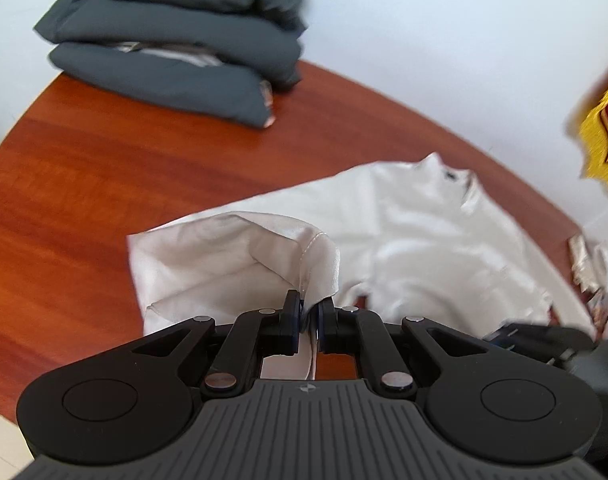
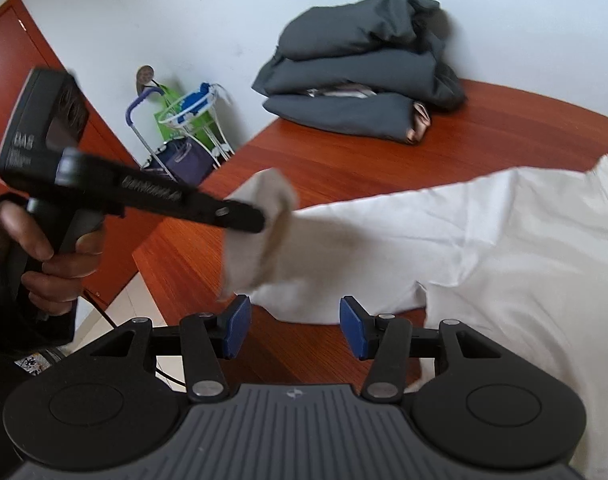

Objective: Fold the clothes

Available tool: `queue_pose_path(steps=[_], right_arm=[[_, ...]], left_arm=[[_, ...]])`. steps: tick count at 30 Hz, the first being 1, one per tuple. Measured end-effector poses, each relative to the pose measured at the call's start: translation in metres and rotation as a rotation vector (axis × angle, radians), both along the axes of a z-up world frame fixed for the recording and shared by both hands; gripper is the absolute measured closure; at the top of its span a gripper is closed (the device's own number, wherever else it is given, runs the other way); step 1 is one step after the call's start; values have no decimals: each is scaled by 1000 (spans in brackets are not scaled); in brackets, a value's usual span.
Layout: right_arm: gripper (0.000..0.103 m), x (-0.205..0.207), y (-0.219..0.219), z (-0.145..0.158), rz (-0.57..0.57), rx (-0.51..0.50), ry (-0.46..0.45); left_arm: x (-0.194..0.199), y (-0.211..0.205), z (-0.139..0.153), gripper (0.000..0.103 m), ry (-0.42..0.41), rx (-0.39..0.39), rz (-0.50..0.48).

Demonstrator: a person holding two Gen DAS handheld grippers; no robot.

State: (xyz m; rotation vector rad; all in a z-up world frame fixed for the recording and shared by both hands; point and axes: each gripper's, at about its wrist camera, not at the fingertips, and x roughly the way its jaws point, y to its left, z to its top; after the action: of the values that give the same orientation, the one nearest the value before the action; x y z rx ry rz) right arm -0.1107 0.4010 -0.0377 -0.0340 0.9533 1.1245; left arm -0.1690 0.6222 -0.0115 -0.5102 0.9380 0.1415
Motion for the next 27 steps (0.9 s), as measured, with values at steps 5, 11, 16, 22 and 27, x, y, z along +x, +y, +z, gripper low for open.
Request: queue_pose_path(steps=[5, 11, 16, 22, 27], right_arm=[[47, 6, -2, -1, -47, -3, -9], [51, 13, -4, -3, -102, -7, -20], [99, 22, -4, 1, -146, -16, -3], [101, 47, -20, 4, -130, -75, 9], [101, 91, -34, -2, -138, -108, 41]], left_arm=[[28, -31, 8, 94, -19, -28, -36], [44, -66, 8, 94, -20, -33, -88], [51, -88, 11, 92, -29, -7, -142], [43, -97, 21, 81, -58, 50, -143], [30, -101, 18, 73, -48, 80, -105]])
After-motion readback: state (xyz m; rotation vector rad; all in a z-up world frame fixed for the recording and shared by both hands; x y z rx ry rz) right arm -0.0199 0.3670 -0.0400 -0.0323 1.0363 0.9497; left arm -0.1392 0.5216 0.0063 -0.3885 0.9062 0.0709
